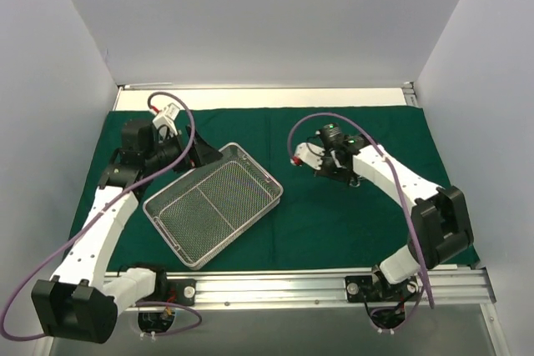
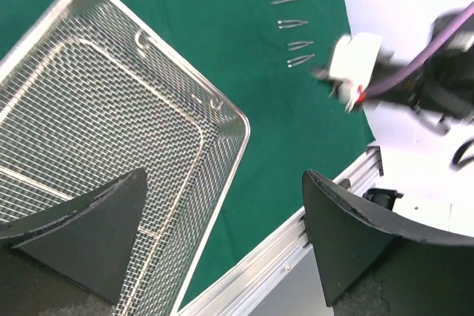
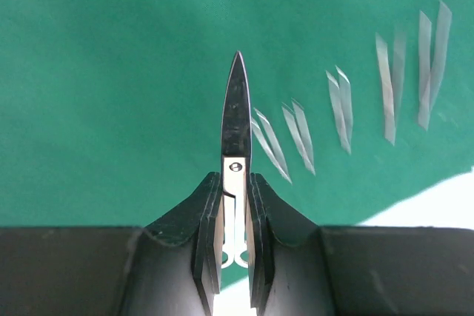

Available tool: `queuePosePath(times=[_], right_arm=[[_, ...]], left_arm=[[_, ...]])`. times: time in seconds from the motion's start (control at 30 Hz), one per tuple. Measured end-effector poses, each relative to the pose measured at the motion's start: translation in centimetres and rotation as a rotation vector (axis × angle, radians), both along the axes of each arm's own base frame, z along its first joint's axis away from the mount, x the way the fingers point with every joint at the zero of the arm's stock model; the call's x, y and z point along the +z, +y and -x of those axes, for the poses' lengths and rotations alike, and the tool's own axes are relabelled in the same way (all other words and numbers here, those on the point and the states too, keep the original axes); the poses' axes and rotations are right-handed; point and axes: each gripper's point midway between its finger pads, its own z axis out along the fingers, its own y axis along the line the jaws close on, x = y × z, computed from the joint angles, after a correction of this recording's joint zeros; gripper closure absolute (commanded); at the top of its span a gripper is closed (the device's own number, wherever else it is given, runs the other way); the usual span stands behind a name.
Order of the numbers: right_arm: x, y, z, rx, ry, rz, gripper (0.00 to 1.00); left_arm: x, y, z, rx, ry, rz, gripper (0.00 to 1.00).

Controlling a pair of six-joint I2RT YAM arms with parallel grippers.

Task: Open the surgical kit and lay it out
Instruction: Place the medical item in the surgical kit.

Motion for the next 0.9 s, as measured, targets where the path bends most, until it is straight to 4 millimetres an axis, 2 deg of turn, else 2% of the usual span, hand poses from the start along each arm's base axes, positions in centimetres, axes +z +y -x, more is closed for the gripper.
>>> queuePosePath(times=[0.1,0.17,0.27,0.4,0.6,0.77,0.9], right_arm=[[0.9,-3.6,-1.4,0.012,-0.029,0.044,1.00],[0.9,-5.6,-1.9,0.019,-0.035,0.079,1.00],[-0.4,-7.1,-1.0,0.075,0.007,0.125,1.00],[-2.1,-8.8,0.3,0.140,0.094,0.170,1.00],[-2.9,-9.9,0.7,0.227,0.143,0.208,1.00],[-5.2,-10.3,2.7,0.280,0.227,0.225,1.00],[-6.7,-10.4,3.5,0.295,0.264,0.224,1.00]], left_arm=[[-0.5,-0.6,1.3,-0.014,-0.002,0.013,0.06],[-0.1,-1.0,2.1,-0.024,-0.027,0.023,0.06],[1.4,-1.3,3.0,-0.034,-0.091,0.038,0.06],[1.8,-1.4,3.7,-0.039,-0.124,0.036,0.06],[0.7,-1.2,4.0,-0.039,-0.117,-0.006,0.06],[0.1,-1.0,3.8,-0.033,-0.111,-0.032,0.06],[-0.6,-0.9,3.5,-0.031,-0.094,-0.045,0.06]])
